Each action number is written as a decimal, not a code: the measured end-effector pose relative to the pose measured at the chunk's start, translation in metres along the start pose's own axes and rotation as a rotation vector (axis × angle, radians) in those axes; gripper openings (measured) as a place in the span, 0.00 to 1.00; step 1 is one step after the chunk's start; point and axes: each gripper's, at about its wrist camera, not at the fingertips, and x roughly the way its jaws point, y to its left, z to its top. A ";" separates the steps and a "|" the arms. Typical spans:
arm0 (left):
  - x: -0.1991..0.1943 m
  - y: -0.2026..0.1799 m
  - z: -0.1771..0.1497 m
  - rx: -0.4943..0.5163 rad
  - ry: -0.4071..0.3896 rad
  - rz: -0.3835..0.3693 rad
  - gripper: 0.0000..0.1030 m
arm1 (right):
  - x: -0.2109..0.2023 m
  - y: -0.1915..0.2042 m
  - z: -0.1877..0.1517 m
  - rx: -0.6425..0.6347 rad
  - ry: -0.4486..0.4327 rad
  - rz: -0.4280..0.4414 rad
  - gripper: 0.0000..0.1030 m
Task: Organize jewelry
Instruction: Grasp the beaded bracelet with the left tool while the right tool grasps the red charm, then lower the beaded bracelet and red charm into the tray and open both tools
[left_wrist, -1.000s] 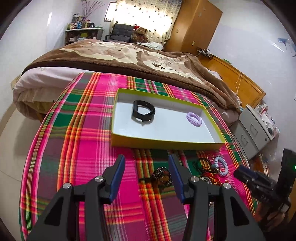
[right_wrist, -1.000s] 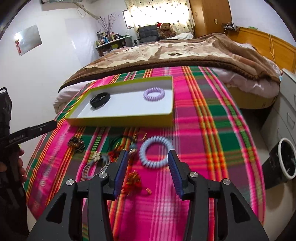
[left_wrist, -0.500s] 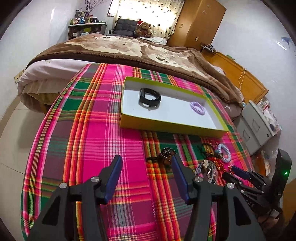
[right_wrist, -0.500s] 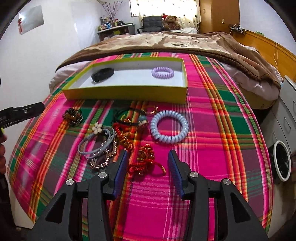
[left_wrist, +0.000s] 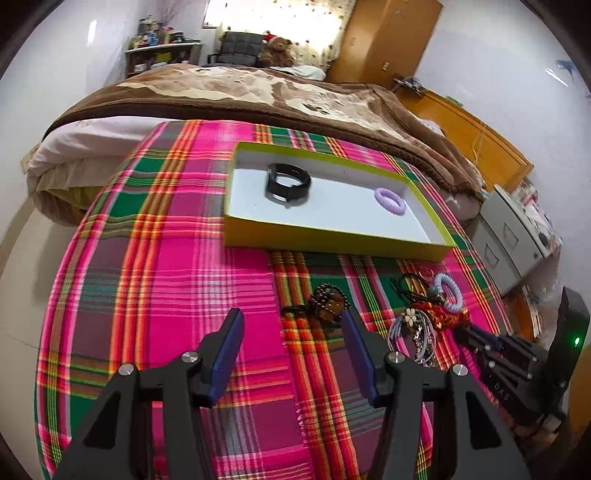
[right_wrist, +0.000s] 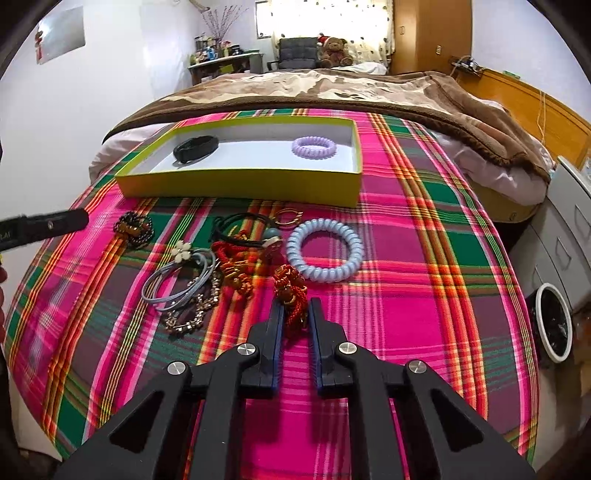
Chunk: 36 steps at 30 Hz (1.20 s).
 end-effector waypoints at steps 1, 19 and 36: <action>0.002 -0.001 0.000 0.005 0.005 0.005 0.55 | -0.001 -0.002 0.000 0.008 -0.003 0.002 0.12; 0.047 -0.032 0.009 0.102 0.065 0.101 0.55 | -0.027 -0.021 0.015 0.061 -0.093 0.021 0.12; 0.046 -0.037 0.010 0.115 0.045 0.133 0.26 | -0.025 -0.022 0.027 0.061 -0.113 0.044 0.12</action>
